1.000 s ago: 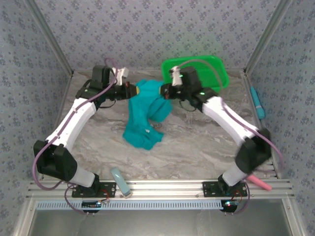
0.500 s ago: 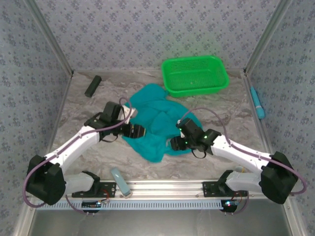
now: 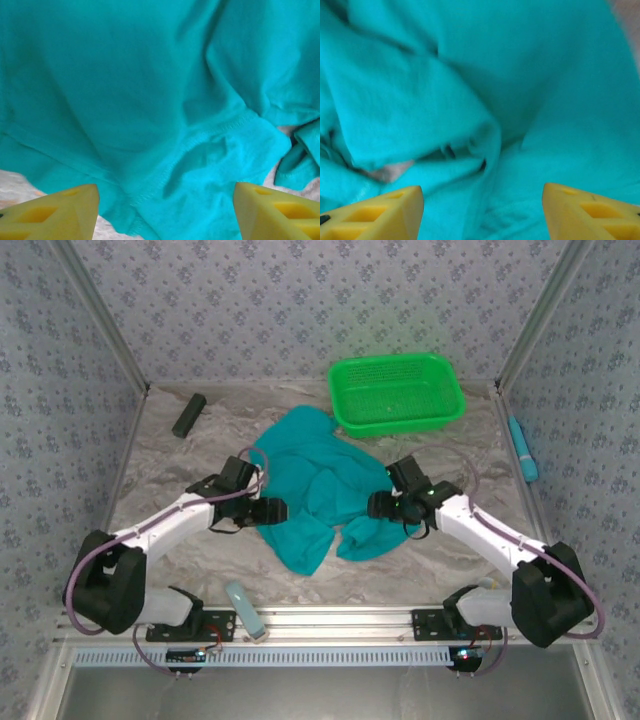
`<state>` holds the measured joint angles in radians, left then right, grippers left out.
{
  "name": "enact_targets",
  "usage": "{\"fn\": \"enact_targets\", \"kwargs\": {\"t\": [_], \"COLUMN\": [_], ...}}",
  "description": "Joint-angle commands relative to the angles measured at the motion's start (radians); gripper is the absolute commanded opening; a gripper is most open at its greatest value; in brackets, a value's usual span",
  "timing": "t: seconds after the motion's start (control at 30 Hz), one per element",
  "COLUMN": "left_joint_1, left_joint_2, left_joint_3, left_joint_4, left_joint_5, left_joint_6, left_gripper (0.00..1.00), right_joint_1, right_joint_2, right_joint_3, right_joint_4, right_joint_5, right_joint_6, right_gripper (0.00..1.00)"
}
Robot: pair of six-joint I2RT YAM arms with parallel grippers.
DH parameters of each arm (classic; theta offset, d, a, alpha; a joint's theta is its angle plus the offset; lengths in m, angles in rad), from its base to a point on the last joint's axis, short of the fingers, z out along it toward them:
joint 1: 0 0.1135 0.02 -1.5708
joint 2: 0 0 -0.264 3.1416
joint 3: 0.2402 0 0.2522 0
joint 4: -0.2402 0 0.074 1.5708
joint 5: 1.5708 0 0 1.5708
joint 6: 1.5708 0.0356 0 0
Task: Fold the inside-out t-shirt
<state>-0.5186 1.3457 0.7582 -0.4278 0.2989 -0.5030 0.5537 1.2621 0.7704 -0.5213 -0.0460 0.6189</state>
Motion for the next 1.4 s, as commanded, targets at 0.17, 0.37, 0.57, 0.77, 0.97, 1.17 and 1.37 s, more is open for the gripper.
{"fn": "enact_targets", "kwargs": {"t": [0.17,0.37,0.57,0.77,0.97,1.17,1.37], "left_joint_1": [-0.264,-0.295,-0.278,-0.138,0.105,0.193,0.278], "left_joint_2": [-0.004,0.129,0.2,-0.025,-0.267,-0.341,-0.308], "left_joint_3": [-0.023,-0.042,0.018,0.106,0.204,0.37,0.612], "left_joint_4": [-0.037,-0.005,-0.019,-0.242,-0.33,-0.418,-0.391], "left_joint_5": [-0.048,-0.143,-0.153,-0.24,-0.222,-0.217,-0.249], "left_joint_6": [-0.159,-0.212,-0.176,-0.092,0.01,0.049,0.106], "left_gripper": [0.79,0.75,0.06,0.0,0.0,0.0,0.0], "right_joint_1": [0.192,0.291,0.304,0.16,-0.04,-0.106,-0.19], "right_joint_2": [-0.036,0.106,0.176,0.028,-0.132,-0.236,-0.267], "right_joint_3": [-0.124,-0.101,-0.073,-0.012,0.076,0.247,0.407], "right_joint_4": [0.052,0.172,0.176,-0.15,-0.31,-0.447,-0.386], "right_joint_5": [-0.055,0.022,0.152,0.27,0.279,0.356,0.396], "right_joint_6": [0.233,0.203,0.232,0.217,0.091,0.002,-0.143], "right_gripper": [0.65,0.62,0.11,0.0,0.0,0.0,0.0]}}
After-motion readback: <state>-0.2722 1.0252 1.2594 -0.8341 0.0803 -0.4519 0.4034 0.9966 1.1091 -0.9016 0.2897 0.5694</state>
